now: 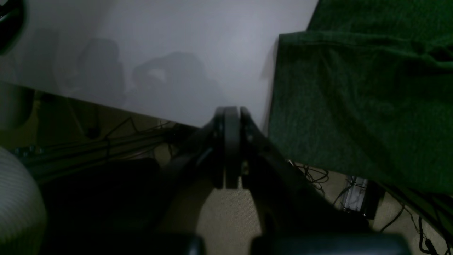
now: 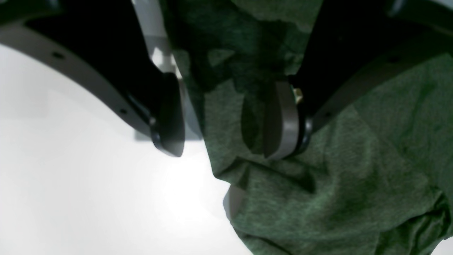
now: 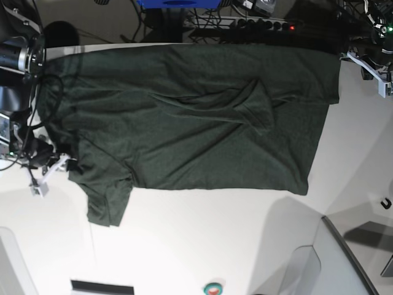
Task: Layout the t-shirt on the table in an organized manner, then fold the t-shirt properly
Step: 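Release the fabric and move the right gripper to the shirt's side edge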
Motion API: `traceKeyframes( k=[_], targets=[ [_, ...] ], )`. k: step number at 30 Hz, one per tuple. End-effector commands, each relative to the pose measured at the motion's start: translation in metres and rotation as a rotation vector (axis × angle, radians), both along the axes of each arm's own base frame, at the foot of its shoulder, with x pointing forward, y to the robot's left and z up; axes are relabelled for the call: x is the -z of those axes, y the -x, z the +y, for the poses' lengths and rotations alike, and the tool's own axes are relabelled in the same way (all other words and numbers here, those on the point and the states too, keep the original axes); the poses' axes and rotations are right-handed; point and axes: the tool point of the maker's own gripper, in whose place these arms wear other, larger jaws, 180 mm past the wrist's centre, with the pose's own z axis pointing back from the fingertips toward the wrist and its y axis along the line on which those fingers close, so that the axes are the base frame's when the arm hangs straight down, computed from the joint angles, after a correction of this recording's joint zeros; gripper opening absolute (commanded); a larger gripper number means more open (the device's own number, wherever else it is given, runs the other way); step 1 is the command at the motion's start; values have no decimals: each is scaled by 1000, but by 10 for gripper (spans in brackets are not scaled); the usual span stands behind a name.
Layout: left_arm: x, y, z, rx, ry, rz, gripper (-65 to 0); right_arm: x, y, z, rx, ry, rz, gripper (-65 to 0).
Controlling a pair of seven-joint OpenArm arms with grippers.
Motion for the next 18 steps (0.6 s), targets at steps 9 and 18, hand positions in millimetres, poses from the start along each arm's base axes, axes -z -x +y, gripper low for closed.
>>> traceKeyframes(
  k=[9, 18],
  targets=[
    [-16, -8, 12, 14, -46, -31, -650, -15, -15, -7, 4, 7, -49, -474],
    [-5, -18, 16, 58, -33, 5, -650, -16, -13, -12, 8, 15, -57, -644]
  ],
)
